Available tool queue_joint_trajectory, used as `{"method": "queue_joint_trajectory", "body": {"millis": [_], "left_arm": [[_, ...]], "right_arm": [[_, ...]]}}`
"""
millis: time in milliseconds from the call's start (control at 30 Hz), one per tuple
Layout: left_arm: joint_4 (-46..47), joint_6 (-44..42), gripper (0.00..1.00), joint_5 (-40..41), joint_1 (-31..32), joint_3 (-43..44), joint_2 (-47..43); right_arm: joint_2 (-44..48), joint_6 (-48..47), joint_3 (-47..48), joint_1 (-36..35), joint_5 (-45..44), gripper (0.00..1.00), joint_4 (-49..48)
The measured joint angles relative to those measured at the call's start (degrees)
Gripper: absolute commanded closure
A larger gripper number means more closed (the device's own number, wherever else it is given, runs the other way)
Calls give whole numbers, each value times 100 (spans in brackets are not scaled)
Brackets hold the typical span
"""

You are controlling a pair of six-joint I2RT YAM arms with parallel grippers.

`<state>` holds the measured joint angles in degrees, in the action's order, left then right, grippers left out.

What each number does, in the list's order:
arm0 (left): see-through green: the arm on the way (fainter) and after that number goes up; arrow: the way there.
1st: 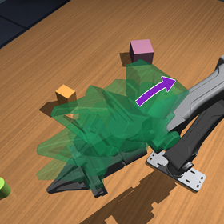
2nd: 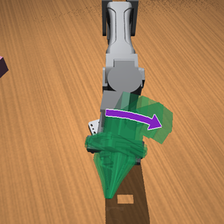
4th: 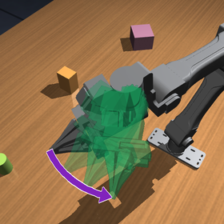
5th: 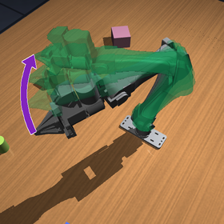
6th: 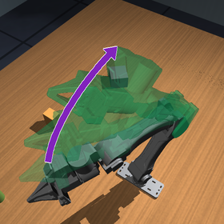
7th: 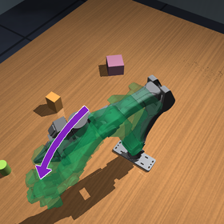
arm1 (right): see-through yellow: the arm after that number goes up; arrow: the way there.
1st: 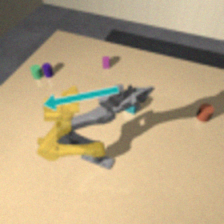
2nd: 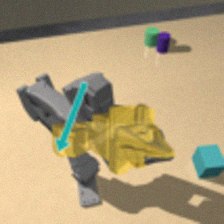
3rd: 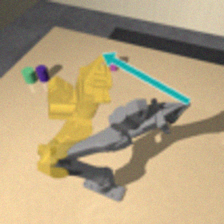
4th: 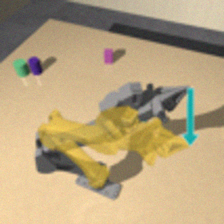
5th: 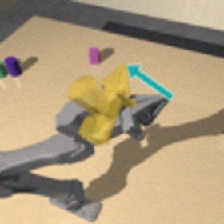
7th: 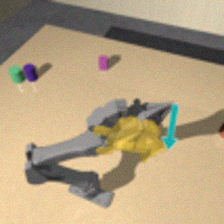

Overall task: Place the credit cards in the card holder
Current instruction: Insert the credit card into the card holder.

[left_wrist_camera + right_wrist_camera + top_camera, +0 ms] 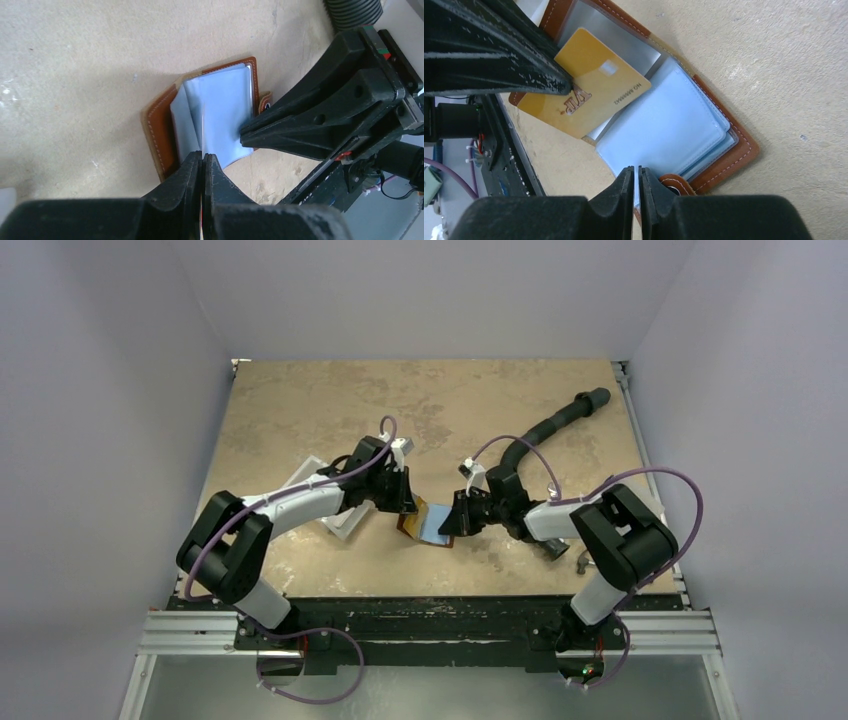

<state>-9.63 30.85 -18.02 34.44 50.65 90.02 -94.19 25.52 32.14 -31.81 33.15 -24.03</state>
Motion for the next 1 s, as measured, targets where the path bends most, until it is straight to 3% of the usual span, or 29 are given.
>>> {"method": "queue_joint_trajectory", "body": {"millis": [367,1000], "left_arm": [[201,269,100,-669,-468,-310,76],[721,400,100,-1274,-518,-352,439]], "right_arm": [[-94,52,4,0,0,88,-140],[-94,55,4,0,0,88,-142]]}}
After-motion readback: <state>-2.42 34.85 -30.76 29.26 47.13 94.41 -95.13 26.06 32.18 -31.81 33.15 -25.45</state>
